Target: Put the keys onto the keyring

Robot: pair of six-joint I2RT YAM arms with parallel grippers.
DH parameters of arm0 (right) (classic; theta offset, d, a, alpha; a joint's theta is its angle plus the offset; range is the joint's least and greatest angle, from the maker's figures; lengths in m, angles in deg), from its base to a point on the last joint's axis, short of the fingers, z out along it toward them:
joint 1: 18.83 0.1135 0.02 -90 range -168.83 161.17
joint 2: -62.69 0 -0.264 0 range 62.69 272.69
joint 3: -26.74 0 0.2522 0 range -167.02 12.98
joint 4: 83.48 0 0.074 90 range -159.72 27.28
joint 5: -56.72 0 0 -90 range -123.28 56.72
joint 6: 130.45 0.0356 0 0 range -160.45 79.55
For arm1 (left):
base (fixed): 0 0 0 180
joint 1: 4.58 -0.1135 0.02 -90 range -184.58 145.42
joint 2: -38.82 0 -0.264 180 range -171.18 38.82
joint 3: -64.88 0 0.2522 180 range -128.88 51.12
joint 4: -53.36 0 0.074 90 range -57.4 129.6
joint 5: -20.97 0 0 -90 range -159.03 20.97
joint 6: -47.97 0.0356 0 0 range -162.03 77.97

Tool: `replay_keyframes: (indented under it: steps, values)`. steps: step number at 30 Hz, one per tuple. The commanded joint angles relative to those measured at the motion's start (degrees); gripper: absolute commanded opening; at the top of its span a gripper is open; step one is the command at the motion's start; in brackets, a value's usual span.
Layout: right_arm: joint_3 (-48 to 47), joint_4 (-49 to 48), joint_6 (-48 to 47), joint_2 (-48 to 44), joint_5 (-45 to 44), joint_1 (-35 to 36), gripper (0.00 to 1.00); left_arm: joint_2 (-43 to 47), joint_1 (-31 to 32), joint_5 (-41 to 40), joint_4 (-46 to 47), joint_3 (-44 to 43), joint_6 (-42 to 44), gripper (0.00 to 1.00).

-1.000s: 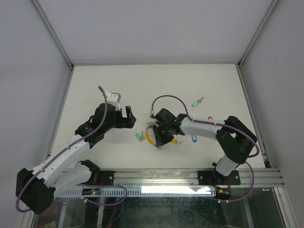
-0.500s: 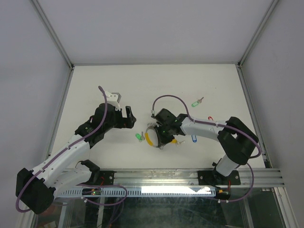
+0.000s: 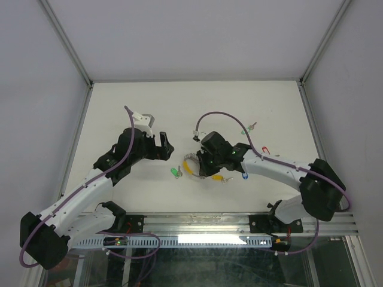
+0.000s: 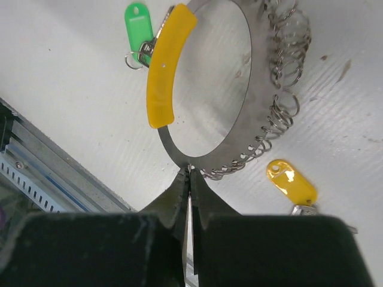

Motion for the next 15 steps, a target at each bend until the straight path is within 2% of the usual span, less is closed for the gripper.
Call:
replay_keyframes:
  steps: [1,9,15]
  values:
    - [1.75,-4.46,-3.61,-7.81,-3.6,0.25,0.0,0.76,0.13,6.51,5.85,-3.81,3.68,0.99]
    - [4.53,-9.29,-5.14,-16.58,-6.87,0.14,0.0,-0.93,1.21,10.66,9.63,-5.63,5.79,0.99]
    - [4.37,-9.81,-7.73,-20.99,-8.89,0.19,0.0,1.61,2.58,16.57,18.66,-3.9,9.98,0.99]
